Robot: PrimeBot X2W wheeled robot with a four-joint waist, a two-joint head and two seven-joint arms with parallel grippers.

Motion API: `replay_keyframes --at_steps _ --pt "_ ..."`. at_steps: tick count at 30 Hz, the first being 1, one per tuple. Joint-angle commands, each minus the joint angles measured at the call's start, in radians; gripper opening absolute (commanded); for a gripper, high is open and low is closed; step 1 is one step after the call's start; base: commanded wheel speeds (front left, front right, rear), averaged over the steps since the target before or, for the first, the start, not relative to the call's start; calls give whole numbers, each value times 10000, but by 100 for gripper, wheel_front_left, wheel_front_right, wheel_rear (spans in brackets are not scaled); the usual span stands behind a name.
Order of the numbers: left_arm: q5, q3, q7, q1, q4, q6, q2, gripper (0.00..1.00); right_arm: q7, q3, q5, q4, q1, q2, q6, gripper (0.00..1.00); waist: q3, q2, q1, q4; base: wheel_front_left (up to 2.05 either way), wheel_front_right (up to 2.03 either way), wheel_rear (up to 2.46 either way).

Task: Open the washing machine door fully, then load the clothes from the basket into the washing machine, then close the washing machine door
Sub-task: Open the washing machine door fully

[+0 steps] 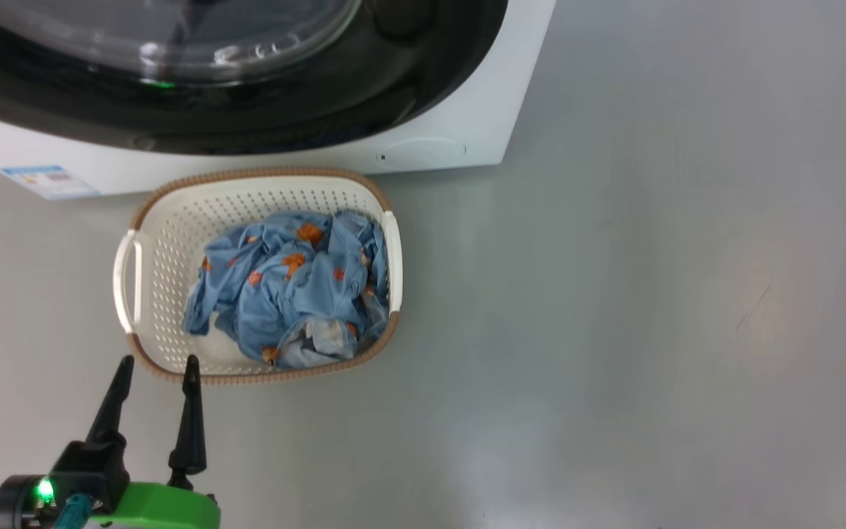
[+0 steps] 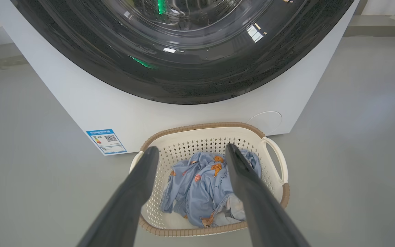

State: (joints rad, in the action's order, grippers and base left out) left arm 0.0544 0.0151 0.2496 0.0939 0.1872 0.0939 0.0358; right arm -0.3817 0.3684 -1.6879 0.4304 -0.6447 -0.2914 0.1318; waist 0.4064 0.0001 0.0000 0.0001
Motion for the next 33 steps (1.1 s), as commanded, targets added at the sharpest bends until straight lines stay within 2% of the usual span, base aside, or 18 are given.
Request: replay_keyframes --at_steps 1,12,23,33 --pt "-61 367 122 194 -324 80 211 100 -237 -194 203 -310 -399 -224 -11 0 444 -1 0 105 0 0 0" --pt "-170 101 122 395 -565 106 178 100 -1266 -836 575 -483 -2489 66 -11 0 1131 -1 0 610 0 0 0" --pt "187 -386 122 598 -719 -247 148 100 -2312 -1624 1005 -477 -3498 308 -11 0 1445 -1 0 1265 0 0 0" --pt "598 -1001 122 569 -837 -538 146 100 -2819 -2080 1082 -517 -4240 499 -11 0 1606 -1 0 1871 0 0 0"
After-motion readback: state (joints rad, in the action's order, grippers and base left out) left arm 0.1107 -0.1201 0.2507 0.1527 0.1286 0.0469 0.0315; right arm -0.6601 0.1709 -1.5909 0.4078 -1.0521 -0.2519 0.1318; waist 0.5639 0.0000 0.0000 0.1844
